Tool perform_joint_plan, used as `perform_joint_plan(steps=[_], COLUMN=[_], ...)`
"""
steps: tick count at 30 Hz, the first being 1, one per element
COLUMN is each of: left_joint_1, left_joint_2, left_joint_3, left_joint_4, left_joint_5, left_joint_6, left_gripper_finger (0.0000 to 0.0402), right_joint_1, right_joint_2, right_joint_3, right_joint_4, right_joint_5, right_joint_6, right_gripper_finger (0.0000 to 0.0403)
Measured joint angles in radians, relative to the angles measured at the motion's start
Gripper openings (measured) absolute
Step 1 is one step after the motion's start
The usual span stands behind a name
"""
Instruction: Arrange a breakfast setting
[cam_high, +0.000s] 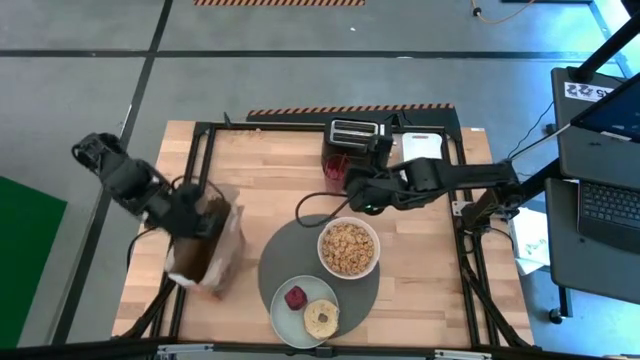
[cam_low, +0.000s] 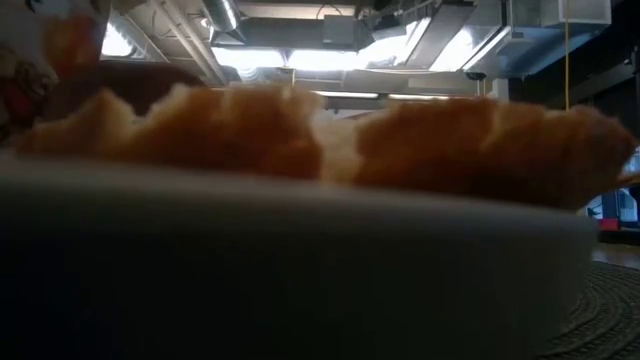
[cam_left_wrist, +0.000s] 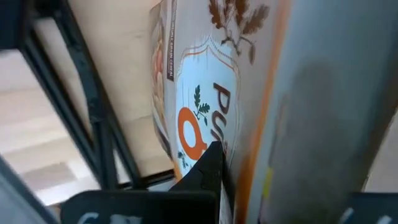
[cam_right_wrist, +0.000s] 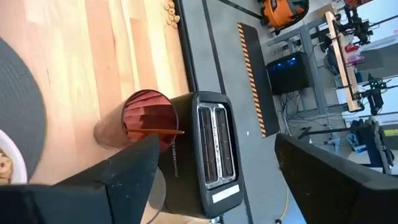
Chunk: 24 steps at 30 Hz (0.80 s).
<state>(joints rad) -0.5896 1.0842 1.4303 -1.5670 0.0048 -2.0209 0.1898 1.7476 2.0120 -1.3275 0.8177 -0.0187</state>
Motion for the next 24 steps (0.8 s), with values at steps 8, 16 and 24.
perform_joint_plan(steps=[8,16,24], left_joint_1=[-0.268,-0.293,-0.309], left_joint_2=[0.103,0.222,0.245], left_joint_3=[0.002,0.033,0.051], left_joint_4=[0.105,0.188,0.168], left_joint_5=[-0.125,-0.141,-0.123], left_joint_6=[-0.290,-0.281,-0.288], left_gripper_finger=[0.0000,0.0000,0.0000], right_joint_1=[-0.014,-0.022,-0.022], right_joint_2=[0.001,0.001,0.001], right_joint_3=[0.000,0.000,0.000], right_joint_4=[0.052,0.063,0.065], right_joint_5=[-0.002,-0.019,-0.036], right_joint_6=[-0.077,-0.098,-0.119], right_gripper_finger=[0.0321,0.0321,0.0321])
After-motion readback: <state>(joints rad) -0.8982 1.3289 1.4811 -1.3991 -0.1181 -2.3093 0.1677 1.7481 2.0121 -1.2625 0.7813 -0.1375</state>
